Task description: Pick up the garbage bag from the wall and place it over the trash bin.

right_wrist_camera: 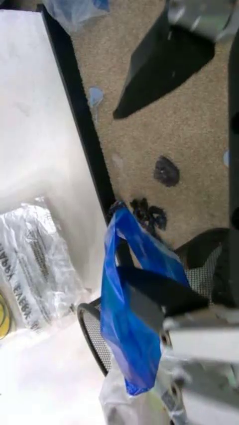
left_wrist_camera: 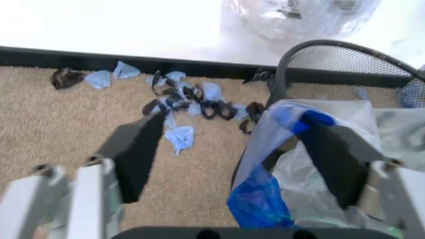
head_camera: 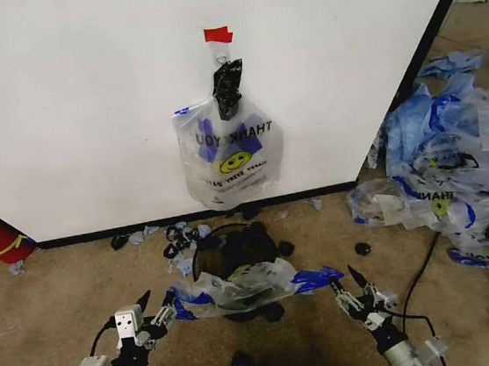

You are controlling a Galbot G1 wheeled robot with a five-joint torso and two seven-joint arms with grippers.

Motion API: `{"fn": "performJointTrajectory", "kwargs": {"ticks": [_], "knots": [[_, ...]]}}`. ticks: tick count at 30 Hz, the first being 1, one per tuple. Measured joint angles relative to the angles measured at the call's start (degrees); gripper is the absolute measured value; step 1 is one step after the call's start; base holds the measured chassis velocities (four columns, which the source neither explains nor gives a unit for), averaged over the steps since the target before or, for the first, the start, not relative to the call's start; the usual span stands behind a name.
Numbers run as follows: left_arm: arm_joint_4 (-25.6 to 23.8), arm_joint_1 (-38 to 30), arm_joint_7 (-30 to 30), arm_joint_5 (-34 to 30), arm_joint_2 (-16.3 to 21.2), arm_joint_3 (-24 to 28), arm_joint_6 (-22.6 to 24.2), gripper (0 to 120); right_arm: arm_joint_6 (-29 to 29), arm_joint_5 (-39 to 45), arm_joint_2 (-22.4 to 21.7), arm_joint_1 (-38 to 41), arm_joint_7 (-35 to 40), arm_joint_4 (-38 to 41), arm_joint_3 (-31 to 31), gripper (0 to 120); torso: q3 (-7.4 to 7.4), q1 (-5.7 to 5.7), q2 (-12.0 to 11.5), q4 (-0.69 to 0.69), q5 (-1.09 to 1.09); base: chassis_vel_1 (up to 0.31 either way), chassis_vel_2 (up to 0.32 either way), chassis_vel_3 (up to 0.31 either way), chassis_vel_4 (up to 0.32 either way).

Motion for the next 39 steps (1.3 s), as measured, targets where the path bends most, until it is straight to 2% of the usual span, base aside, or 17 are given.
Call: {"fn": "performJointTrajectory", "kwargs": {"ticks": [3, 7, 23, 39], "knots": [[-0.20, -0.75, 0.05, -0.05, -0.08, 0.14, 0.01, 96, -0.07, 0.13, 0.29, -0.01, 0.16, 0.60, 0.66, 98, 0.00, 0.00, 0.00, 0.00, 0.00, 0.000, 0.000, 0.000, 0.000], [-0.43, -1.21, 0.04, -0.29, -0.05, 0.05, 0.01, 97, -0.25, 0.40, 0.32, 0.15, 0.34, 1.19, 1.11, 100, 0.00, 0.00, 0.00, 0.01, 0.00, 0.000, 0.000, 0.000, 0.000], [-1.64, 0.20, -0.15, -1.16, -0.15, 0.93, 0.81, 97, 0.18, 0.27, -1.16, -2.03, -2.48, 1.66, -0.17, 100, 0.00, 0.00, 0.00, 0.00, 0.01, 0.000, 0.000, 0.000, 0.000], [-2.40, -0.91, -0.17, -2.64, -0.02, 0.97, 1.48, 96, 0.16, -4.63, -4.18, 1.43, -8.67, -1.94, -3.36, 100, 0.00, 0.00, 0.00, 0.00, 0.00, 0.000, 0.000, 0.000, 0.000]]}}
